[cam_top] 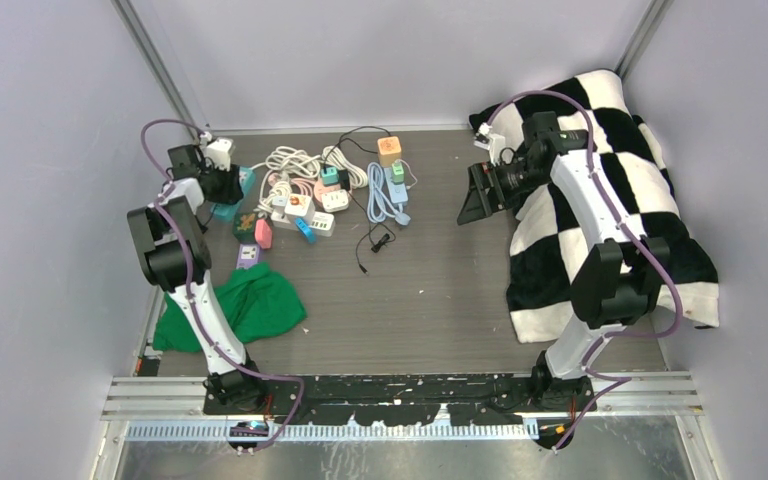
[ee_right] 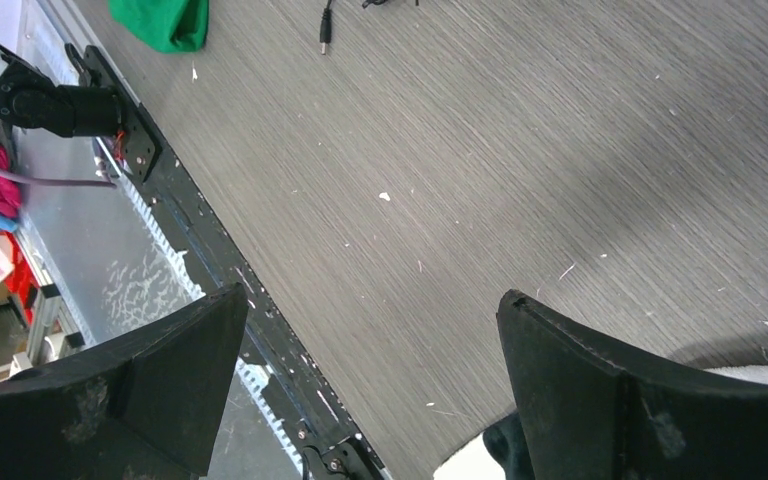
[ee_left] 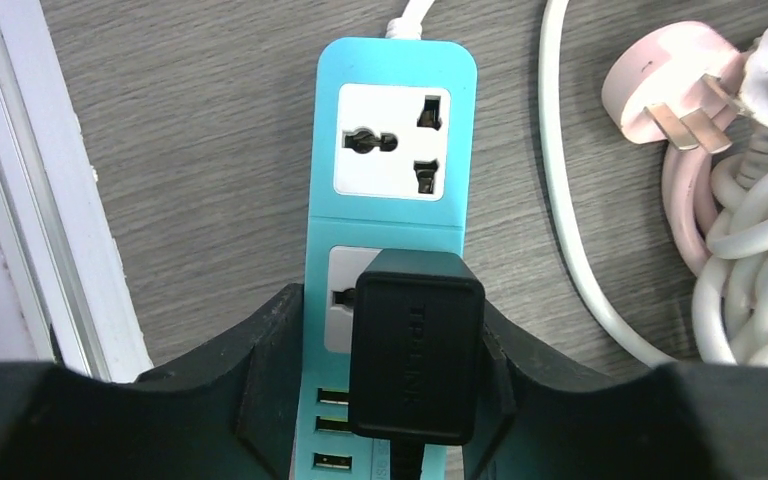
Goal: Pull the plug off the socket
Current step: Pick up the socket from the corner of the board.
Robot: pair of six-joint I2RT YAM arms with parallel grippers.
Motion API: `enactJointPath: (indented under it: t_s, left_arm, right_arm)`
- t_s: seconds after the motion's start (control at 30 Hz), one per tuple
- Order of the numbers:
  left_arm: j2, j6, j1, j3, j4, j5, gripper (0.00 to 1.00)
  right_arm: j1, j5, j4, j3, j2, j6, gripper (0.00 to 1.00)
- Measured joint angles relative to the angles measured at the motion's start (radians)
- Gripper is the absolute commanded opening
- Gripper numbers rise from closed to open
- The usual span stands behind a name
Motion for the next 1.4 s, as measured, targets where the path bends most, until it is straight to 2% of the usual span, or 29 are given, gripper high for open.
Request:
enactJointPath:
  t_s: [0.2, 0.27, 0.6, 0.8, 1.1, 1.4]
  left_arm:
    - [-0.034, -0.092, -0.002, 0.110, -0.116, -0.017, 0.00]
    - [-0.087, -0.174, -0.004, 0.180, -0.152, -0.029, 0.00]
    - [-0.295, -0.545, -0.007, 0.296, -0.172, -0.004, 0.00]
    - [-0.362, -0.668, -0.042, 0.301, -0.220, 0.000, 0.00]
    - [-0.546, -0.752, -0.170, 0.267, -0.303, 0.032, 0.00]
    - [-0.719, -0.850, -0.298, 0.220, -0.317, 0.047, 0.00]
  right_arm:
    - [0.000, 0.001, -0.011, 0.000, -0.048, -0.006, 1.00]
    - [0.000, -0.002, -0.012, 0.000, -0.066, -0.006, 1.00]
    - [0.000, -0.027, -0.010, -0.057, -0.174, -0.003, 1.00]
    - [-0.010, -0.047, -0.001, -0.091, -0.235, 0.005, 1.00]
    - [-0.018, -0.082, 0.031, -0.140, -0.303, 0.033, 1.00]
    - [-0.018, -0.108, 0.056, -0.172, -0.348, 0.059, 1.00]
